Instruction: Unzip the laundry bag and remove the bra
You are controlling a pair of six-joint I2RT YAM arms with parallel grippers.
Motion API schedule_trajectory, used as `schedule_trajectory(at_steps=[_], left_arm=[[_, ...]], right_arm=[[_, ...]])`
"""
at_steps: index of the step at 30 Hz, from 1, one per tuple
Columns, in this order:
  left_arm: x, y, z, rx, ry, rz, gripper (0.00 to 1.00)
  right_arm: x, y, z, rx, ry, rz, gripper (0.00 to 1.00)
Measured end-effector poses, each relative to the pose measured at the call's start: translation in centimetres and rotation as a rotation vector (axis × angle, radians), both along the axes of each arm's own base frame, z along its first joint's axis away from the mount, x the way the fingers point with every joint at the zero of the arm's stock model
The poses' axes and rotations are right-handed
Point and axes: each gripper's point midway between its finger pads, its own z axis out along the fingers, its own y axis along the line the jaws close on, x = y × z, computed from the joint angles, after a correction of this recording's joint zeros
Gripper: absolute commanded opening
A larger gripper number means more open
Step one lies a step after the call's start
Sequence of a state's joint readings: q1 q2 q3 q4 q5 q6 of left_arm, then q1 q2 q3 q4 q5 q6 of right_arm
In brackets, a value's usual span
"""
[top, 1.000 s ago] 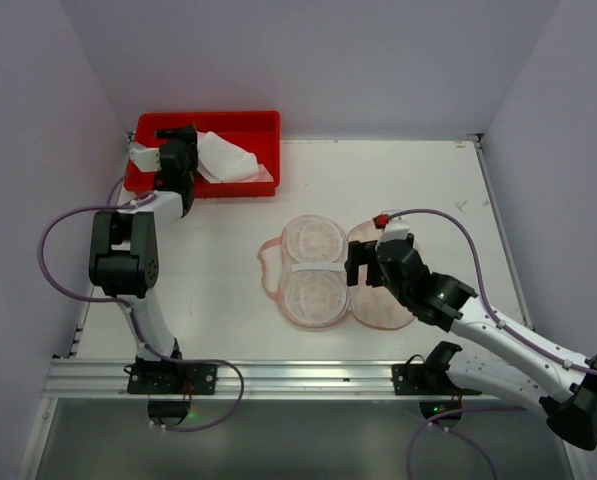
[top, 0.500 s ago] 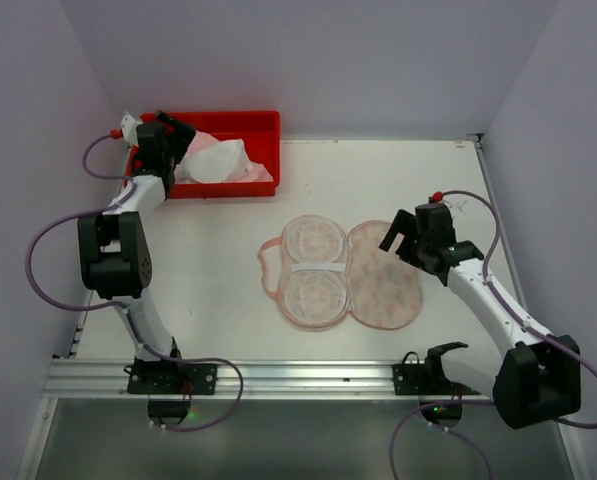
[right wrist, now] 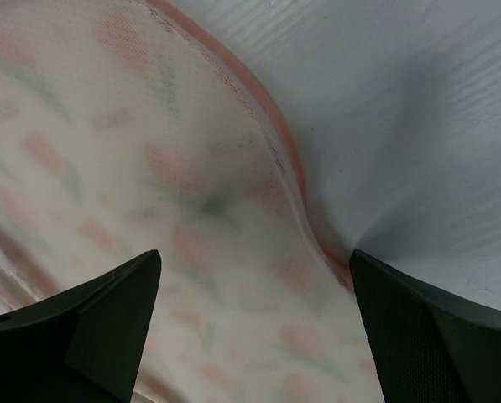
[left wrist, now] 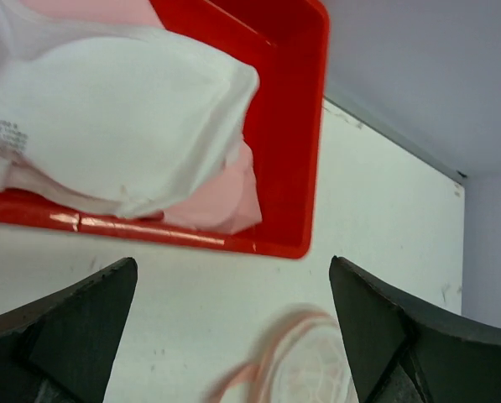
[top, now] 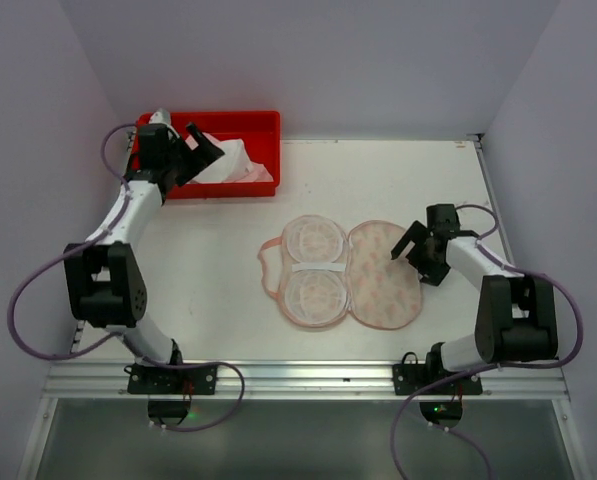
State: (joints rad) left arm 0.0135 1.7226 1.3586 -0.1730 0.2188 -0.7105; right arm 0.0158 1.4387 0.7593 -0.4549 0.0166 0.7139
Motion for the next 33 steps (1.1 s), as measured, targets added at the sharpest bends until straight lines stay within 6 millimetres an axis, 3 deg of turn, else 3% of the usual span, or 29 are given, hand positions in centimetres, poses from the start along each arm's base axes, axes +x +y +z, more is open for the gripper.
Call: schedule_trajectory(at_steps=[3,6,11,15,17,22,26,27,29,33], left_arm=[[-4.8,-1.0,2.6,0.020,-0.042,-0.076,1.00],[-8.8,-1.4,3.6,0.048,-0.061,-0.126,1.00],[-12.6,-1.4,2.1,0.108,-0.026,-0.185,1.00],[-15.0,-1.3,0.4,0.133,-0.003,-0.211,1.00],[-15.7,-1.4,0.1,0.137,-0.006,-0.218,1.00],[-16.4,-1.6,-0.2,0.143,-0.030,-0.245,1.00],[-16.8,-1.7,-1.3,0.144,-0.029,-0.253,1.00],[-17.0,-1.8,-1.8,0.144,-0.023,-0.256,1.00],[-17.4,-1.8,-2.6,0.146,-0.012,-0.261,1.00],[-17.8,-1.7,-3.7,0.156,0.001,-0.271,1.00]], right_arm=[[0.1,0.4,-0.2,0.018,0.008,0.010,0.83],[0.3,1.1,-0.1,0.055,0.001,0.039,0.77],[1.0,3.4,-0.1,0.148,0.007,0.106,0.78],[1.5,6.6,0.0,0.174,0.014,0.202,0.78],[1.6,8.4,0.1,0.172,0.018,0.256,0.77],[2.1,11.2,-0.4,0.161,0.038,0.330,0.58],[2.5,11.8,-1.0,0.138,0.058,0.338,0.26],[2.6,11.9,-1.1,0.127,0.058,0.339,0.13],[2.6,12.0,-1.3,0.107,0.061,0.342,0.01],[2.6,12.1,-1.4,0.095,0.059,0.344,0.00]])
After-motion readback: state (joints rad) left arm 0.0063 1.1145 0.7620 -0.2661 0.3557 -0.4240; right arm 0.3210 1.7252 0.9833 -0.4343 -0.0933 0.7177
